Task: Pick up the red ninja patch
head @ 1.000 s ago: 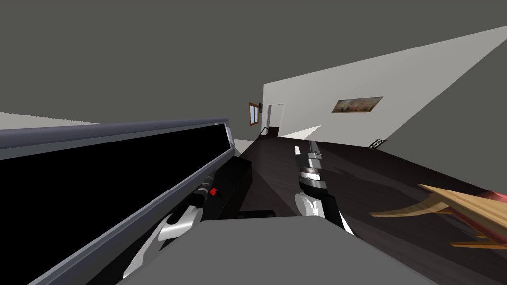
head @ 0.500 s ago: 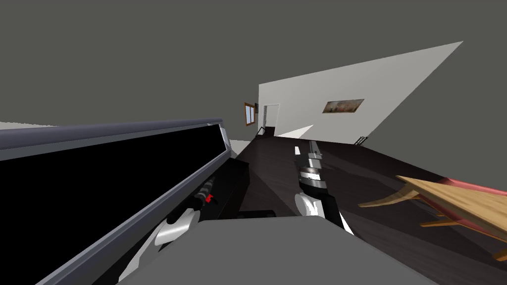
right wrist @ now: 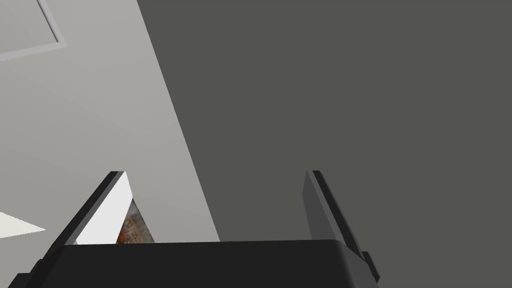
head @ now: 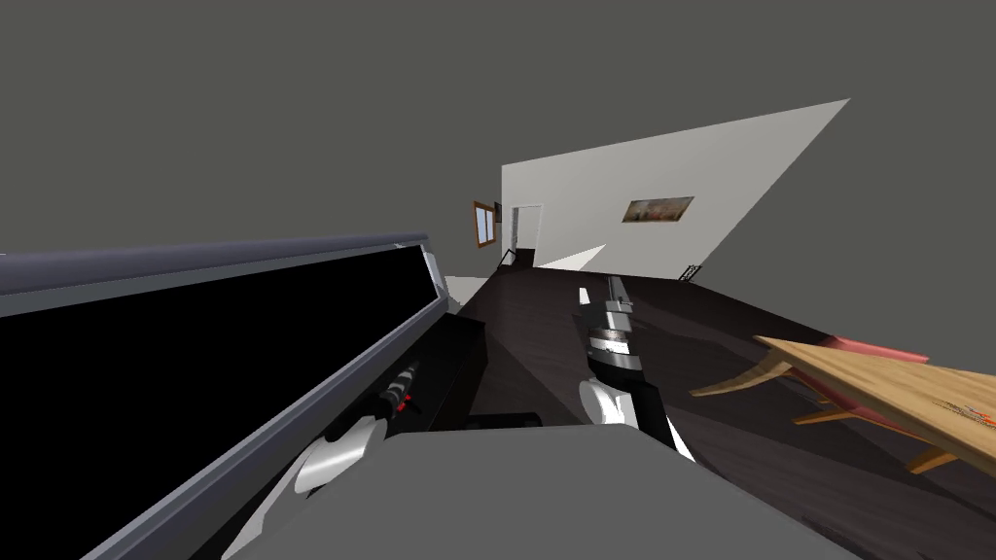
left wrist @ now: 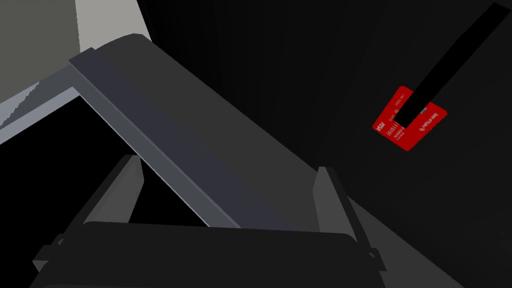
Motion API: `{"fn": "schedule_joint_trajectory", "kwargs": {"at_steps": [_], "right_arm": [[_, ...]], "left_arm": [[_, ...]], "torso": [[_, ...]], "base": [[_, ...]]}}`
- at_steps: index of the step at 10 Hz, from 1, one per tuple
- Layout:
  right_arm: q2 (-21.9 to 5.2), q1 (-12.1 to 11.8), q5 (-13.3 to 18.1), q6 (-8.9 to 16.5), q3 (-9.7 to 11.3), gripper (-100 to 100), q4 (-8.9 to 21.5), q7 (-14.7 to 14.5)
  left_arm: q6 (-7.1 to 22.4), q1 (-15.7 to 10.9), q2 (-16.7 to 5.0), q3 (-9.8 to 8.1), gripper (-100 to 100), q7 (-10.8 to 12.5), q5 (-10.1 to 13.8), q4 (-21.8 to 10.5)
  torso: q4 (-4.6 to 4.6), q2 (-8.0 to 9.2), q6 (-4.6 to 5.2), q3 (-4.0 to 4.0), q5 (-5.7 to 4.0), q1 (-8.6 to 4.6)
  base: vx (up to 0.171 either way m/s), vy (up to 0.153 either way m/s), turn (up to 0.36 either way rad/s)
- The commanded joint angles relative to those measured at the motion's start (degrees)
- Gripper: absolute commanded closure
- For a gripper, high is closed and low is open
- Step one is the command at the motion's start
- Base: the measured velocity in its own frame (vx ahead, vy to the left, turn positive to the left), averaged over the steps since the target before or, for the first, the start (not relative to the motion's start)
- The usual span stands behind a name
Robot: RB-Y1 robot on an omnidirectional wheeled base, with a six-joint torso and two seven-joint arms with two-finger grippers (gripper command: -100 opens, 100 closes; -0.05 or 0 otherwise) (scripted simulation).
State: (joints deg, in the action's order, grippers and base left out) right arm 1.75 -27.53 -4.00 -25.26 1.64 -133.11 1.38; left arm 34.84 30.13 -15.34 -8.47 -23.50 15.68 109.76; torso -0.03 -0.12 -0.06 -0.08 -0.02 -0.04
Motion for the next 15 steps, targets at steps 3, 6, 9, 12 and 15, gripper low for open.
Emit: {"fn": "schedule_joint_trajectory", "kwargs": {"at_steps": [3,6,9,12,15], "right_arm": [[0.0,0.0,0.0,0.0,0.0,0,0.0,0.0],[0.0,0.0,0.0,0.0,0.0,0,0.0,0.0],[0.0,0.0,0.0,0.0,0.0,0,0.0,0.0],[0.0,0.0,0.0,0.0,0.0,0,0.0,0.0],[0.0,0.0,0.0,0.0,0.0,0,0.0,0.0]], "left_arm": [[6.2,0.9,-1.1,-1.60,-100,-2.4,3.2,-3.1],[10.0,1.3,-1.7,-2.38,-100,-3.5,4.7,-4.7],[14.5,1.9,-2.9,-3.96,-100,-5.7,7.7,-7.7],[19.7,2.4,-3.9,-5.47,-100,-7.7,10.5,-10.5],[23.5,2.7,-4.4,-6.17,-100,-8.7,11.8,-11.7]], "torso": [[0.00,-0.02,0.00,-0.01,0.01,0.01],[-0.01,-0.05,0.02,-0.03,0.00,-0.03],[0.00,-0.01,-0.01,-0.01,0.00,-0.01],[0.00,-0.02,0.00,-0.01,0.00,0.00],[-0.02,-0.08,0.01,-0.05,0.00,0.00]], "base": [[0.051,0.008,-0.106],[0.047,-0.001,-0.078],[0.044,0.004,-0.083],[0.054,0.007,-0.099],[0.054,0.006,-0.056]]}}
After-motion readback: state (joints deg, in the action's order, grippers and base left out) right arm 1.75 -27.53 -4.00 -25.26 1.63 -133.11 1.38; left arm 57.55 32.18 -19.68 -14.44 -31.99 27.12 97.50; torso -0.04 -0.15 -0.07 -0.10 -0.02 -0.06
